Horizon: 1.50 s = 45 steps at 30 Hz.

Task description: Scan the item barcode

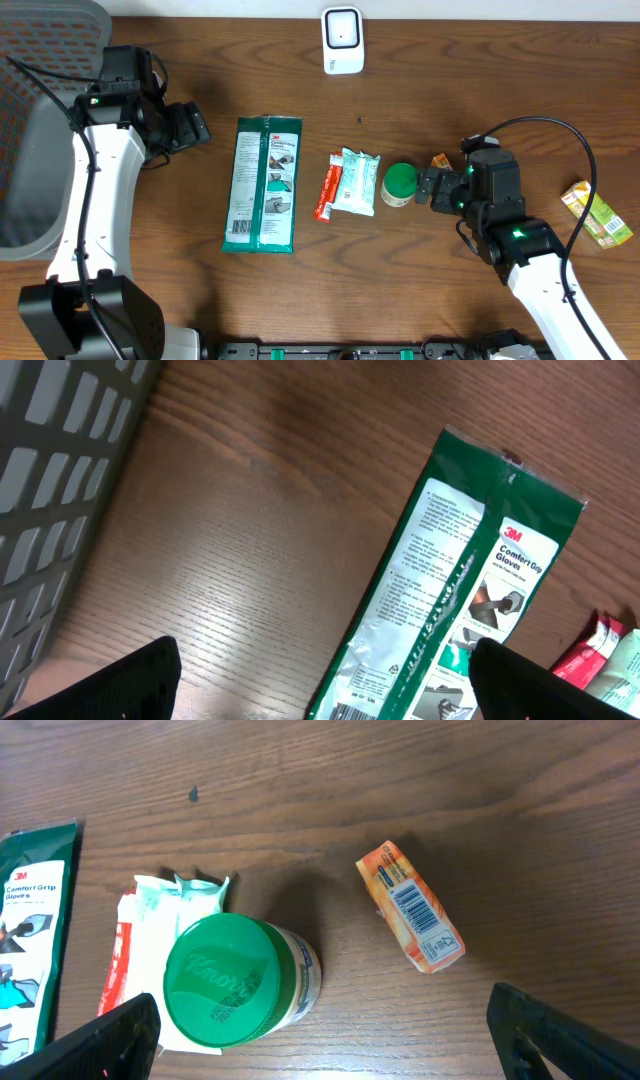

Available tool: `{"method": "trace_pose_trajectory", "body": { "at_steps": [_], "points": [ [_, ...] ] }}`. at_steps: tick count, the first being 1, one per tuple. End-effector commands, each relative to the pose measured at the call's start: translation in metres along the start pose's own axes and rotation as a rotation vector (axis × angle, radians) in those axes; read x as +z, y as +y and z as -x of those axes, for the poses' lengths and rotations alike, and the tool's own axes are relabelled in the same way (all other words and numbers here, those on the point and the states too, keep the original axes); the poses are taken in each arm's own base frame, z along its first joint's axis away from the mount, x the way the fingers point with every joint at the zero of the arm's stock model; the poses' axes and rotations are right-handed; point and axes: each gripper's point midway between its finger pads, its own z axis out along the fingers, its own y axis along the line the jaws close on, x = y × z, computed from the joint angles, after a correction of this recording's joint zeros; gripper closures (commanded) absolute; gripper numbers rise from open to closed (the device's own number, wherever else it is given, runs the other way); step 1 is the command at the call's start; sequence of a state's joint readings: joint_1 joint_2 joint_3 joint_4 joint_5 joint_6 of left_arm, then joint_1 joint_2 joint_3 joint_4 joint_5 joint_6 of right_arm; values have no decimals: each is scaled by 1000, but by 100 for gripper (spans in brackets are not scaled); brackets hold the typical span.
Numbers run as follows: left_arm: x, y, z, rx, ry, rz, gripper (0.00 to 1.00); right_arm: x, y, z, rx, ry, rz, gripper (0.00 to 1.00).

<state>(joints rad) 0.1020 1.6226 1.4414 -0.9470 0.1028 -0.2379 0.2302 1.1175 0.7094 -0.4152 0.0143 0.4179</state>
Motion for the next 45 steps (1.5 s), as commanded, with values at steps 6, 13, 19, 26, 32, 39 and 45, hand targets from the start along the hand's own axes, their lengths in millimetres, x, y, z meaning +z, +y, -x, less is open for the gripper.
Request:
{"method": "trace_pose_trajectory", "body": {
  "at_steps": [6, 13, 19, 26, 32, 39, 45],
  "points": [
    [1, 2, 0, 1, 6, 5, 8, 1, -1, 1, 20, 2, 0, 1],
    [1, 2, 0, 1, 6, 5, 8, 1, -1, 1, 20, 2, 0, 1],
    [1, 2, 0, 1, 6, 5, 8, 1, -1, 1, 20, 2, 0, 1],
    [1, 2, 0, 1, 6, 5, 8, 1, -1, 1, 20, 2, 0, 1],
    [1, 2, 0, 1, 6, 5, 8, 1, -1, 1, 19, 2, -1, 1],
    [1, 2, 0, 1, 5, 5, 8, 1, -2, -1, 19, 9, -3, 1],
    [1, 2, 0, 1, 5, 5, 8, -10, 22, 11, -162, 8, 108, 33]
  ]
}}
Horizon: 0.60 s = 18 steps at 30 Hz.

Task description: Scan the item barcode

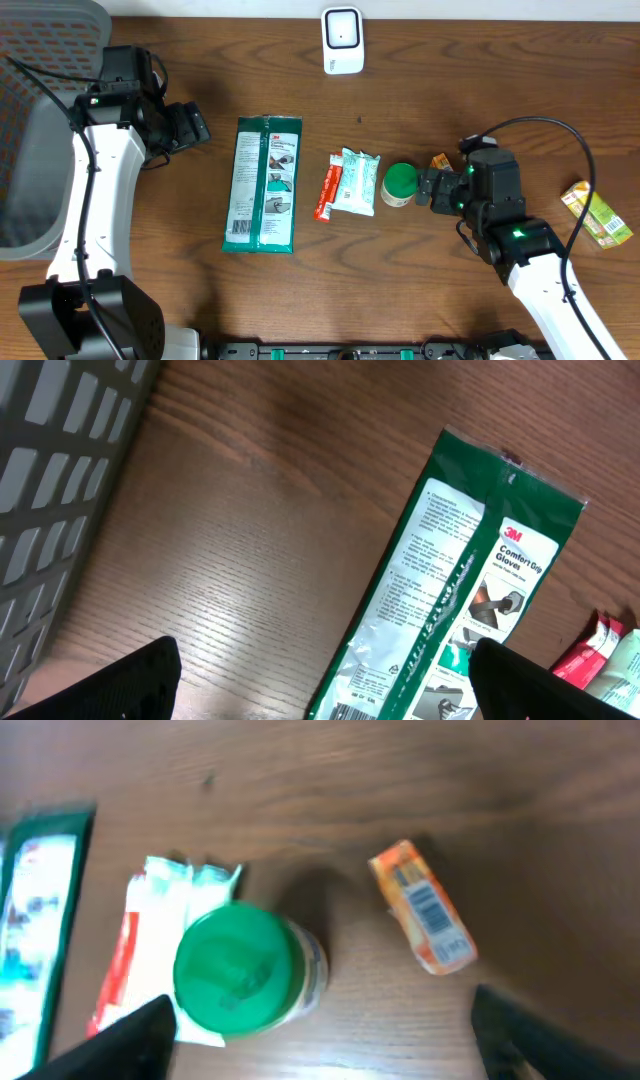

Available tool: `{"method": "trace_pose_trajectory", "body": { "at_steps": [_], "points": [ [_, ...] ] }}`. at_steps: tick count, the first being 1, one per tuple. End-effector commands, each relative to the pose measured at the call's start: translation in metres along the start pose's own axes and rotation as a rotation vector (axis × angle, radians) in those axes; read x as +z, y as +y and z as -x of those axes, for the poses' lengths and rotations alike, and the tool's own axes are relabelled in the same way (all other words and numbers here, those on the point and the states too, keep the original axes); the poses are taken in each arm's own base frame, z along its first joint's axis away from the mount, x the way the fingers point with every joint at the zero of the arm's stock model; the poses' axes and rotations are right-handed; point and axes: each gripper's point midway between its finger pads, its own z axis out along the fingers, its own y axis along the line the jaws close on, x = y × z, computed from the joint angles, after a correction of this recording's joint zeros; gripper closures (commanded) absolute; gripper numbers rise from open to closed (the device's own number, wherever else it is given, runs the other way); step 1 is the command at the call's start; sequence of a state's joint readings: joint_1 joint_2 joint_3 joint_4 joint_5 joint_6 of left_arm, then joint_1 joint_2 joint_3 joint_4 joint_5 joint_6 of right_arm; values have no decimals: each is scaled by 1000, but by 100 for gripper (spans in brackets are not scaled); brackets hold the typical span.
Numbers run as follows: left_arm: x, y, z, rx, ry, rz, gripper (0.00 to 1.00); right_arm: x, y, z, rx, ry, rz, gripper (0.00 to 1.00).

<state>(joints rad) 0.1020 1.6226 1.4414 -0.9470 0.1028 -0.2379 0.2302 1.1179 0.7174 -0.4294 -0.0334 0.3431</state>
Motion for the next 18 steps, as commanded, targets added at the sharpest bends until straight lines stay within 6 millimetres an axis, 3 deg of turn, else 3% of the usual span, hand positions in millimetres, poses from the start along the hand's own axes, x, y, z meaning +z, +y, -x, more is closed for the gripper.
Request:
{"method": "trace_pose_trajectory", "body": {
  "at_steps": [1, 3, 5, 7, 9, 10, 11, 12, 13, 16, 18],
  "points": [
    [1, 2, 0, 1, 6, 5, 7, -15, 14, 22, -85, -16, 58, 52],
    [1, 2, 0, 1, 6, 5, 8, -29, 14, 39, -71, -25, 46, 73],
    [1, 2, 0, 1, 6, 5, 8, -53, 11, 67, -66, -39, 21, 79],
    [1, 2, 0, 1, 6, 5, 8, -64, 6, 80, -78, -27, 0, 85],
    [1, 2, 0, 1, 6, 5, 8, -67, 1, 86, -89, 10, -23, 84],
    [1, 2, 0, 1, 6, 5, 8, -65, -2, 86, -99, 35, -33, 76],
    [1, 2, 0, 1, 6, 5, 7, -60, -4, 85, -111, 58, -40, 61],
    [1, 2, 0, 1, 6, 5, 8, -48, -7, 80, -137, 100, -46, 52],
    [1, 2, 0, 1, 6, 5, 7, -39, -10, 75, -149, 135, -51, 53],
    [1, 2, 0, 1, 6, 5, 8, -8, -20, 51, -142, 274, -72, 73],
    [1, 2, 0, 1, 5, 5, 8, 6, -24, 40, -145, 333, -79, 81]
  ]
}}
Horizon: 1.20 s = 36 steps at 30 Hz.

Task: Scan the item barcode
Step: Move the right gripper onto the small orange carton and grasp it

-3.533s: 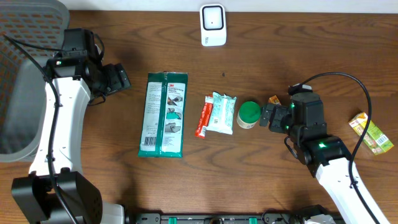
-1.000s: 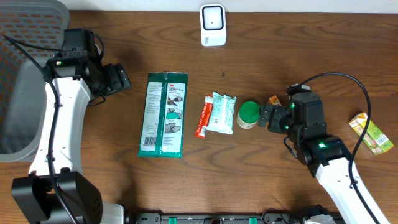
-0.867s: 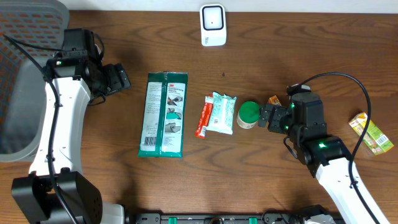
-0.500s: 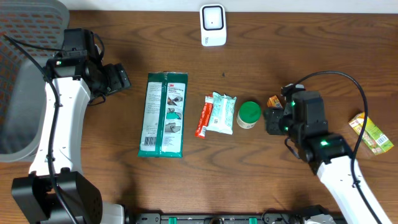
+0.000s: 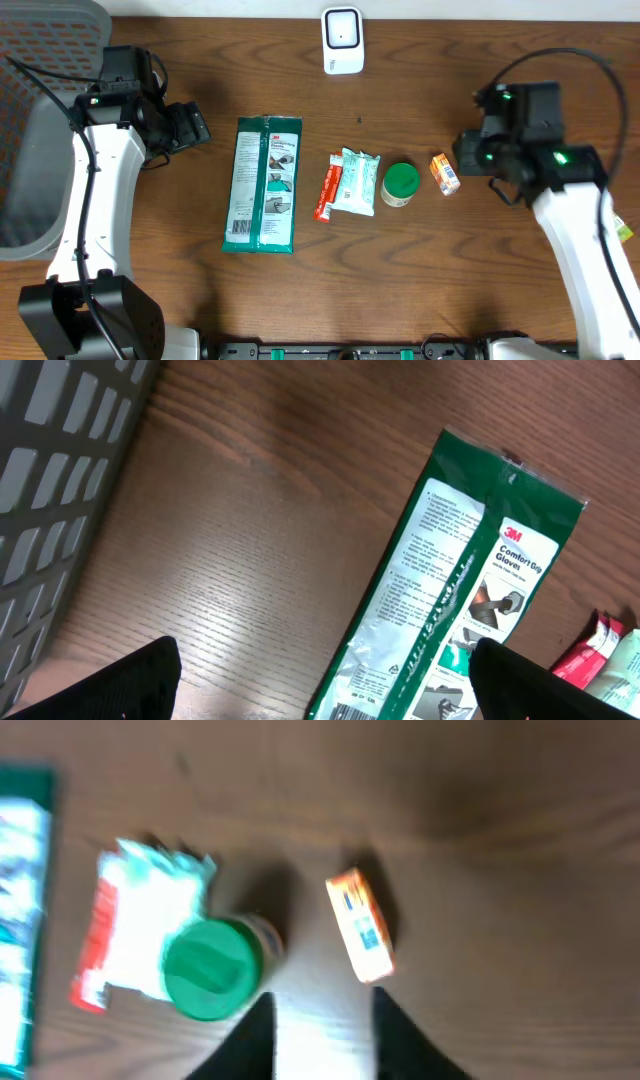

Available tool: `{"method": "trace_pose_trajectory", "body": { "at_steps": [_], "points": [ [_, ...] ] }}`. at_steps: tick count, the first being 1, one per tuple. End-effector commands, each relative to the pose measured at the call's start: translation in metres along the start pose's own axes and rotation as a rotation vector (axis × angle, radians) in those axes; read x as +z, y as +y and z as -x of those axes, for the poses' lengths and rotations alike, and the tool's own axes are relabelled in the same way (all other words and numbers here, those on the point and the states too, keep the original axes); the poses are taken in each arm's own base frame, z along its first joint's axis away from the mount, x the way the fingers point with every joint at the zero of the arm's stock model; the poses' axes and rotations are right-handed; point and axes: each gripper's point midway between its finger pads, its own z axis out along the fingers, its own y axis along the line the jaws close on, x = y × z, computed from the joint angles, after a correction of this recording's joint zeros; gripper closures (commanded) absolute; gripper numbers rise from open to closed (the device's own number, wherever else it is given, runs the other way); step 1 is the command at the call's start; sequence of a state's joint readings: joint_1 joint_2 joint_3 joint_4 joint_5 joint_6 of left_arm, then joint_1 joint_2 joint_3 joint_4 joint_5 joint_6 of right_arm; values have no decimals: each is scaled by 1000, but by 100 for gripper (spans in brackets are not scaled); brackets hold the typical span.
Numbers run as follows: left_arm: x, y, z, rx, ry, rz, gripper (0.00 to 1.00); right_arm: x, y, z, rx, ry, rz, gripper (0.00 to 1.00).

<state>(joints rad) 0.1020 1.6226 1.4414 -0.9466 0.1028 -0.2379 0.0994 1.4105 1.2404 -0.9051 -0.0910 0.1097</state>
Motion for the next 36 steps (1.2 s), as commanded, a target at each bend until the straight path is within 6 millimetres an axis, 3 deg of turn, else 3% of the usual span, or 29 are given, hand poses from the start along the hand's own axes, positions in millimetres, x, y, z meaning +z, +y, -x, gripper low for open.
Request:
{"method": "trace_pose_trajectory", "body": {
  "at_steps": [1, 7, 16, 24, 29, 36],
  "points": [
    [1, 2, 0, 1, 6, 5, 7, 39, -6, -19, -47, 140, -8, 82],
    [1, 2, 0, 1, 6, 5, 8, 87, -13, -42, -109, 292, -10, 81],
    [1, 2, 0, 1, 6, 5, 8, 123, -28, -59, -103, 385, -54, 88],
    [1, 2, 0, 1, 6, 5, 7, 118, -86, -50, -58, 350, -370, 90],
    [1, 2, 0, 1, 6, 5, 8, 120, -85, -41, -54, 317, -364, 88],
    [1, 2, 0, 1, 6, 5, 7, 101, -47, -18, -28, 268, -167, 71]
  ]
}}
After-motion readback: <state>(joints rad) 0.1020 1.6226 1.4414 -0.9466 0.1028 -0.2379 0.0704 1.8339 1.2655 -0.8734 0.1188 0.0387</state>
